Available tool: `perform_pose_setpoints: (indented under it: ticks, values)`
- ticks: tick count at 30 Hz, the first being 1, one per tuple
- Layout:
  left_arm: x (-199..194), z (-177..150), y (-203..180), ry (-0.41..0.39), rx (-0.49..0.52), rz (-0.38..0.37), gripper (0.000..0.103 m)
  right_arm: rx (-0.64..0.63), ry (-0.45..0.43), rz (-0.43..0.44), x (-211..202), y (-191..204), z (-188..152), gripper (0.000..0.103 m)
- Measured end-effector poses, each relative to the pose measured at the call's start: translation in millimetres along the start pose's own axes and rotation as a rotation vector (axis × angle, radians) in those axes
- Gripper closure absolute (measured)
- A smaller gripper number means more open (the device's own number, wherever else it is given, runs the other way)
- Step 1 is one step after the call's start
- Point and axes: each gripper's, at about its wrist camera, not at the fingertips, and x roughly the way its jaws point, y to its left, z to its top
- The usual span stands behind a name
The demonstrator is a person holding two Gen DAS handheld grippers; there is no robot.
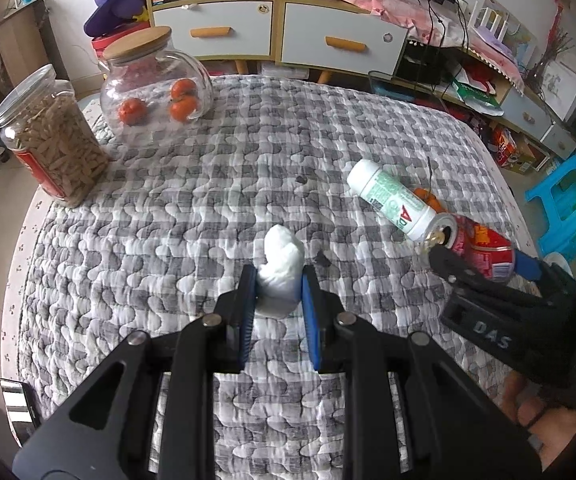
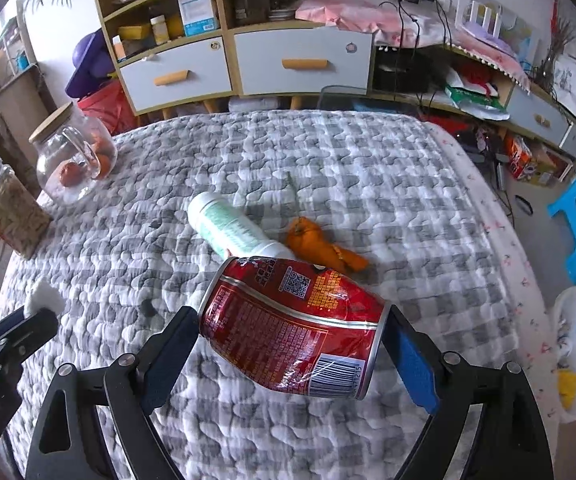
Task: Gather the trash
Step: 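Drop the red can into the bin with the right gripper while the left drops the tissue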
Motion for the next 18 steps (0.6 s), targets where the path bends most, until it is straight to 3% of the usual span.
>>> perform_pose_setpoints:
  ticks: [18]
  values:
    - [6,-7,-38,0.025,0.052,-0.064,0.079,0.056,-0.026,-0.043,-31,-67,-7,0.011]
